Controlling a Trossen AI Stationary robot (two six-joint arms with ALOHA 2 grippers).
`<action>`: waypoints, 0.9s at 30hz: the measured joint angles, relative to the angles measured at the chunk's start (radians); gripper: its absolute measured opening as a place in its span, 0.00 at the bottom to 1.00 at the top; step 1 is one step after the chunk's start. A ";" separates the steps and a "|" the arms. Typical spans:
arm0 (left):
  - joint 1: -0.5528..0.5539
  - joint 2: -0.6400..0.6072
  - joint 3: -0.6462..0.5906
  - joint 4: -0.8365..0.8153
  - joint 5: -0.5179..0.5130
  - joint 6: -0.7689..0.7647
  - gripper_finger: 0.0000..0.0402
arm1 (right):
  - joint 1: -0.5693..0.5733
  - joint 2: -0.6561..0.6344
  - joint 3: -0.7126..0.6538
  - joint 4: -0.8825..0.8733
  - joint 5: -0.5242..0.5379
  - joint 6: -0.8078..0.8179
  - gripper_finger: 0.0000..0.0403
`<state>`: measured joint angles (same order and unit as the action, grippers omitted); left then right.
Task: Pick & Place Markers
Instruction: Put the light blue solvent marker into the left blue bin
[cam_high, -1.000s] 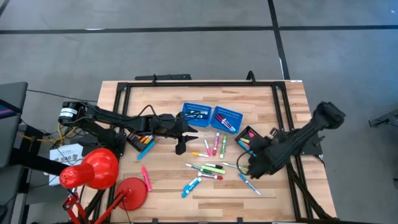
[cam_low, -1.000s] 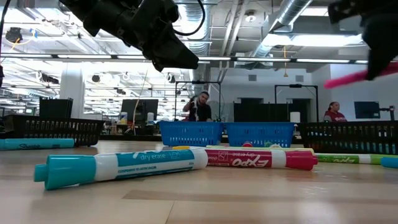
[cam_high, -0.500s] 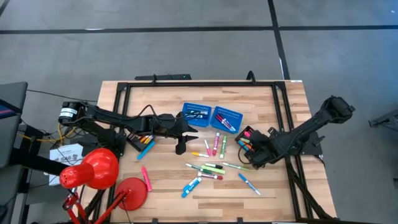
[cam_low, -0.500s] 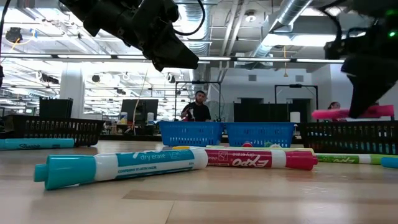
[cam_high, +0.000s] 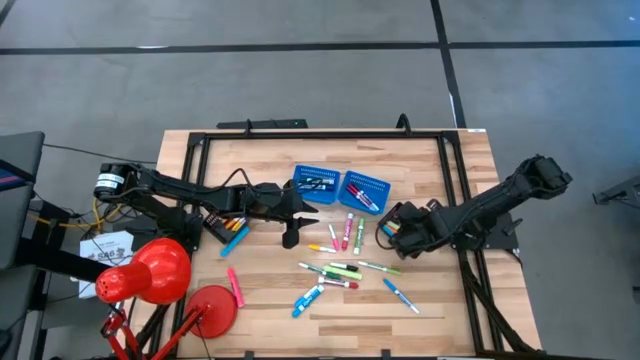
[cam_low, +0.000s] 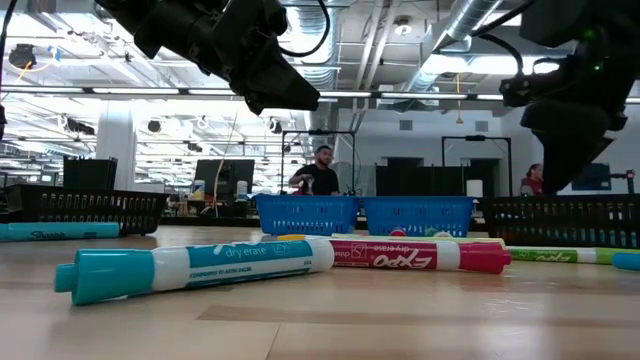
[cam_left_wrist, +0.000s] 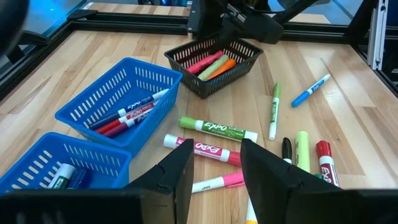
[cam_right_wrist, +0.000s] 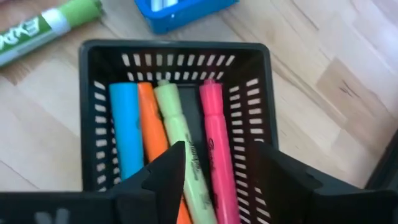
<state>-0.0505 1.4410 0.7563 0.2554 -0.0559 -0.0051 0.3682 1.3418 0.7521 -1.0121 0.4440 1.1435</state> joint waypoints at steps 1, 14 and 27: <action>0.000 0.000 0.000 0.000 0.000 0.000 0.32 | -0.004 0.000 0.000 0.008 0.000 0.000 0.45; 0.000 0.000 0.000 0.007 0.000 0.000 0.32 | -0.046 0.000 0.000 0.070 0.000 0.000 0.45; 0.000 0.000 0.000 0.021 0.000 0.000 0.32 | -0.051 0.000 0.000 0.081 0.000 -0.204 0.45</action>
<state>-0.0509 1.4410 0.7563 0.2760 -0.0559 -0.0051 0.3170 1.3418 0.7525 -0.9312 0.4443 0.9399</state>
